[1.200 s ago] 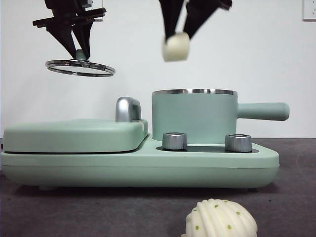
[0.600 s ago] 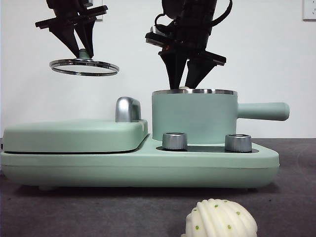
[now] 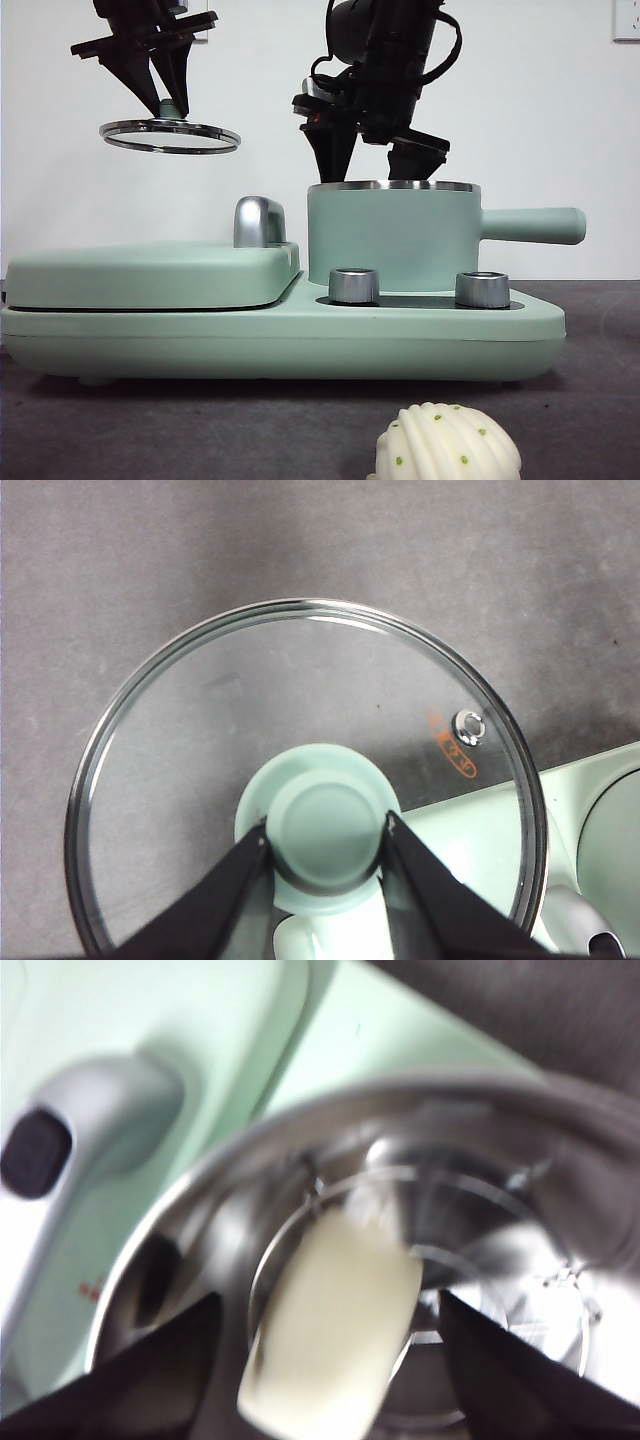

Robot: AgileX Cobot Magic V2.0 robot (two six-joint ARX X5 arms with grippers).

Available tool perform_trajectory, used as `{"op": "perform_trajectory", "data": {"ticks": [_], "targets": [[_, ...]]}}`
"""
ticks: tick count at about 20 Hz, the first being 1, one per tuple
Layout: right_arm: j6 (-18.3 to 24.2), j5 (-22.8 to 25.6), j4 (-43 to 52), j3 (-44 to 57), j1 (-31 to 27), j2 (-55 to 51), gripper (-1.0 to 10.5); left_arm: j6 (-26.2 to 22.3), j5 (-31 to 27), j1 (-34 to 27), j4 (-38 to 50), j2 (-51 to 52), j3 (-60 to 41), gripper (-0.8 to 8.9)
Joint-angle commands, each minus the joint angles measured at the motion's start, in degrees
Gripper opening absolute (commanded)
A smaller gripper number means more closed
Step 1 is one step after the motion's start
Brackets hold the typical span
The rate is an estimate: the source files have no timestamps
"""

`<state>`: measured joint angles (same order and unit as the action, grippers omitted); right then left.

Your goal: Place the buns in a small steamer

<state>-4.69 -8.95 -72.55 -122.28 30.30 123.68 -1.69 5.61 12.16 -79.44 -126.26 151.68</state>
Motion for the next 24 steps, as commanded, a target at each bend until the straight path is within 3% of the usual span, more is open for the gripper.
{"op": "perform_trajectory", "data": {"ticks": [1,7,11,18,24], "targets": [[0.9,0.0,0.1,-2.2,0.2,1.0,3.7,0.4,0.2,0.2,1.4,0.4,2.6,0.07],[1.6,0.3,-8.6,-15.7,-0.1,0.6,3.7,0.4,0.2,0.1,1.5,0.4,2.6,0.07],[0.6,0.3,-9.0,-15.0,0.0,-5.4,4.4,0.4,0.2,0.1,1.4,0.3,2.6,0.07],[0.6,0.2,-9.0,9.3,3.5,-27.3,4.5,0.5,0.2,0.2,1.2,0.4,2.6,0.07],[0.2,0.2,-9.0,32.7,11.1,-43.2,4.5,0.5,0.2,0.4,1.2,0.4,2.6,0.07]]}}
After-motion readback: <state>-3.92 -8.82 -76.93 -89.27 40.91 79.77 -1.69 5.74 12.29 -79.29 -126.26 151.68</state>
